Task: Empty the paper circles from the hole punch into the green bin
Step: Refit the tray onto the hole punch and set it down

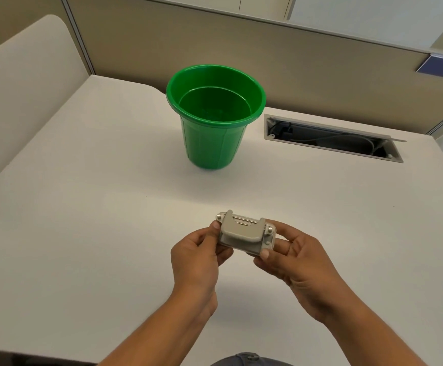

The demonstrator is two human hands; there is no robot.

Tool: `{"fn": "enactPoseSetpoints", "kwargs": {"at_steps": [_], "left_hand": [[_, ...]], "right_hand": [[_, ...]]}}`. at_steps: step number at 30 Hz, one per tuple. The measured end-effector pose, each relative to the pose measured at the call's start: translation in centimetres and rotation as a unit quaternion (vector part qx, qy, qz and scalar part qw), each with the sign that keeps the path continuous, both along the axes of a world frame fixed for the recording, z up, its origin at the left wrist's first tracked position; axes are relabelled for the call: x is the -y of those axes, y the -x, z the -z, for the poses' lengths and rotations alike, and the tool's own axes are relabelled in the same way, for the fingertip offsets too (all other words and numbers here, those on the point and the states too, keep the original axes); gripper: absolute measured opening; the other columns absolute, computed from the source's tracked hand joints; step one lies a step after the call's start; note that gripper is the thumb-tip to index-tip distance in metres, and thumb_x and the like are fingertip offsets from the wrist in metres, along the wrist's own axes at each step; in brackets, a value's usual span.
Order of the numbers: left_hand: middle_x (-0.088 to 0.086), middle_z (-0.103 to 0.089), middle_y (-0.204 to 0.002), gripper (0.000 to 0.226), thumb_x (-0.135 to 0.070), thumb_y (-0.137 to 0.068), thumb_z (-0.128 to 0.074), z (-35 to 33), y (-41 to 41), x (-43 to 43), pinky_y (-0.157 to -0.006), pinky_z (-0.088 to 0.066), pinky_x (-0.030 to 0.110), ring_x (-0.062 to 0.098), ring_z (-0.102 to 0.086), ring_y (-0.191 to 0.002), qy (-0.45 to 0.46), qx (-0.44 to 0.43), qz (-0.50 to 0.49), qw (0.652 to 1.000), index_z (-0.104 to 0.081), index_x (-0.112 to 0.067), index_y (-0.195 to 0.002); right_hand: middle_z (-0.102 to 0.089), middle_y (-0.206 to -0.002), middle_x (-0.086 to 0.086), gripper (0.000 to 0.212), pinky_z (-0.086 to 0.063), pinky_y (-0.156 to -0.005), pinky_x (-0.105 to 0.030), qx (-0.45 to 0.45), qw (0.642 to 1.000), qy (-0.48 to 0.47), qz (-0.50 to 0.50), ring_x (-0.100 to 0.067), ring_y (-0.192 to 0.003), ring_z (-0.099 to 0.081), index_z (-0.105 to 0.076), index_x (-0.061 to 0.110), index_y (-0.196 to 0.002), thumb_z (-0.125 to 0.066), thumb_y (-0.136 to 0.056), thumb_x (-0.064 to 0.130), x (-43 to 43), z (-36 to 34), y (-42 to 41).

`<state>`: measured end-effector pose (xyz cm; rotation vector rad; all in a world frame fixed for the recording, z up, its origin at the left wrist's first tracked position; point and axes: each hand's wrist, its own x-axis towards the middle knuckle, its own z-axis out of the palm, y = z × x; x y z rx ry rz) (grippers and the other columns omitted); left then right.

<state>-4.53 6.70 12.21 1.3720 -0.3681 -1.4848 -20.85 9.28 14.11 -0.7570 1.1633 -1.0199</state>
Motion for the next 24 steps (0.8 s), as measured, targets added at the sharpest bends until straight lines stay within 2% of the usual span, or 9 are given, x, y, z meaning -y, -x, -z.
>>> {"fn": "enactPoseSetpoints", "kwargs": {"at_steps": [4, 8, 10, 12, 14, 16, 20, 22, 24], "left_hand": [[-0.001, -0.079, -0.071, 0.021, -0.021, -0.093, -0.064, 0.1, 0.3, -0.1, -0.052, -0.055, 0.019, 0.009, -0.071, -0.058, 0.006, 0.016, 0.006, 1.000, -0.078, -0.016, -0.078], [-0.005, -0.078, -0.070, 0.020, -0.022, -0.095, -0.060, 0.4, 0.5, 0.0, -0.051, -0.054, 0.019, 0.008, -0.070, -0.057, 0.024, 0.048, 0.022, 0.998, -0.077, -0.016, -0.085], [-0.005, -0.077, -0.068, 0.021, -0.022, -0.095, -0.061, 0.4, 0.2, 0.3, -0.051, -0.054, 0.019, 0.007, -0.068, -0.055, 0.035, 0.045, 0.030, 0.998, -0.077, -0.017, -0.084], [-0.003, -0.076, -0.068, 0.020, -0.023, -0.094, -0.061, 0.4, -0.3, 1.0, -0.051, -0.053, 0.019, 0.006, -0.066, -0.054, 0.050, 0.043, 0.057, 0.996, -0.077, -0.017, -0.083], [-0.002, -0.075, -0.066, 0.020, -0.023, -0.093, -0.062, 0.2, -1.2, 1.9, -0.049, -0.051, 0.019, 0.007, -0.062, -0.052, 0.070, 0.042, 0.114, 0.990, -0.077, -0.017, -0.083], [-0.001, -0.072, -0.065, 0.020, -0.023, -0.092, -0.062, -0.1, -2.0, 2.7, -0.049, -0.049, 0.020, 0.010, -0.059, -0.053, 0.084, 0.047, 0.212, 0.972, -0.078, -0.014, -0.083], [0.004, -0.070, -0.071, 0.023, -0.028, -0.091, -0.064, -0.5, -2.7, 3.5, -0.054, -0.048, 0.022, 0.013, -0.058, -0.061, 0.095, 0.077, 0.434, 0.892, -0.077, -0.010, -0.088], [-0.002, -0.070, -0.067, 0.022, -0.031, -0.090, -0.066, -0.7, -2.4, 3.4, -0.053, -0.046, 0.021, 0.009, -0.058, -0.058, 0.100, 0.085, 0.487, 0.863, -0.077, -0.013, -0.086], [-0.004, -0.069, -0.063, 0.021, -0.031, -0.090, -0.067, -0.7, -2.0, 3.3, -0.051, -0.044, 0.021, 0.008, -0.056, -0.056, 0.099, 0.091, 0.502, 0.854, -0.077, -0.013, -0.084]], "right_hand": [[-0.080, -0.099, -0.016, 0.046, -0.059, -0.072, -0.025, -0.069, 0.997, 0.006, 0.027, -0.026, -0.094, -0.076, -0.062, 0.012, -0.124, -0.067, -0.085, -0.011, 0.0, 0.0, -0.4], [-0.080, -0.084, -0.014, 0.044, -0.057, -0.066, -0.023, -0.104, 0.994, 0.018, 0.027, -0.024, -0.083, -0.077, -0.066, 0.025, -0.120, -0.067, -0.088, -0.005, -0.4, 0.2, -0.7], [-0.080, -0.084, -0.014, 0.045, -0.057, -0.068, -0.024, -0.108, 0.993, 0.028, 0.025, -0.025, -0.083, -0.077, -0.068, 0.031, -0.118, -0.071, -0.086, -0.001, -0.5, 0.2, -0.9], [-0.080, -0.093, -0.015, 0.046, -0.059, -0.075, -0.030, -0.102, 0.994, 0.032, 0.008, -0.025, -0.092, -0.076, -0.071, 0.033, -0.117, -0.077, -0.080, 0.008, -0.4, 0.0, -0.5], [-0.078, -0.106, -0.013, 0.042, -0.058, -0.086, -0.036, -0.079, 0.996, 0.029, -0.039, -0.021, -0.101, -0.072, -0.072, 0.026, -0.119, -0.077, -0.078, 0.019, -0.2, -0.5, 0.2], [-0.076, -0.112, -0.011, 0.040, -0.056, -0.088, -0.035, -0.030, 0.997, 0.003, -0.076, -0.022, -0.099, -0.070, -0.072, 0.015, -0.119, -0.074, -0.082, 0.032, -0.1, -0.8, 0.8], [-0.068, -0.097, -0.018, 0.047, -0.057, -0.071, -0.029, 0.013, 0.996, -0.065, -0.065, -0.023, -0.080, -0.064, -0.073, 0.000, -0.108, -0.068, -0.085, 0.041, 0.1, -0.2, 0.6], [-0.070, -0.092, -0.017, 0.045, -0.057, -0.066, -0.028, 0.005, 0.995, -0.087, -0.052, -0.021, -0.075, -0.064, -0.072, 0.001, -0.100, -0.068, -0.082, 0.043, 0.1, 0.3, 0.2], [-0.068, -0.090, -0.018, 0.043, -0.055, -0.063, -0.027, -0.004, 0.994, -0.098, -0.050, -0.021, -0.073, -0.060, -0.071, 0.004, -0.097, -0.069, -0.080, 0.043, -0.1, 0.6, 0.1]]}}
